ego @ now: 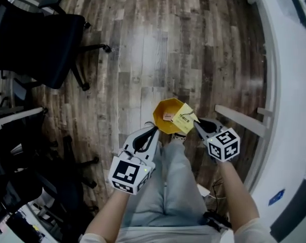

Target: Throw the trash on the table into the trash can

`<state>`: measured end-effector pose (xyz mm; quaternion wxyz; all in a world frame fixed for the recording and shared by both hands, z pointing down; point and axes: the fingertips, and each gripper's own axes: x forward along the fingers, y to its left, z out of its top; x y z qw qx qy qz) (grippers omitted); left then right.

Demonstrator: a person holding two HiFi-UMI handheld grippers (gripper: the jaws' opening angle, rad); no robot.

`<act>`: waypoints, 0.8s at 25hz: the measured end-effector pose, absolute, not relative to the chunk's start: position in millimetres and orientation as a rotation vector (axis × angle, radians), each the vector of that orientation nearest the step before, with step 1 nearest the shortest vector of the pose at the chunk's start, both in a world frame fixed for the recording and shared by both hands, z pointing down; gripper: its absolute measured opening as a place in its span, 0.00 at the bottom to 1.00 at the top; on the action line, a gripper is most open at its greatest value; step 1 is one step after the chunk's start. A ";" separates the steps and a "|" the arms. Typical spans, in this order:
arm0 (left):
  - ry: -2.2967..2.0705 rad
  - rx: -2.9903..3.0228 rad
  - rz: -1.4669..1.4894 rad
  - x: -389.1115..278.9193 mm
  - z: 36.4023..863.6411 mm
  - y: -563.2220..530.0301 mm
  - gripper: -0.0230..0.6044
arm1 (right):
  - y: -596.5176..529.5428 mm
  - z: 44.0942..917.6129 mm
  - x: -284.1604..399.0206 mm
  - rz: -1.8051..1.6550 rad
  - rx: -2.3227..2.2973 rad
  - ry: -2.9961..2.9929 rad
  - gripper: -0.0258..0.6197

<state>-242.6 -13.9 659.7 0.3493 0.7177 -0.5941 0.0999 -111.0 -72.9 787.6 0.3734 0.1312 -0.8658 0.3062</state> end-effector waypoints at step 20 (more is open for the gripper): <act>-1.516 1.769 0.256 -249.6 823.5 31.8 0.04 | -20.8 1058.6 -126.7 0.837 0.337 -1.992 0.14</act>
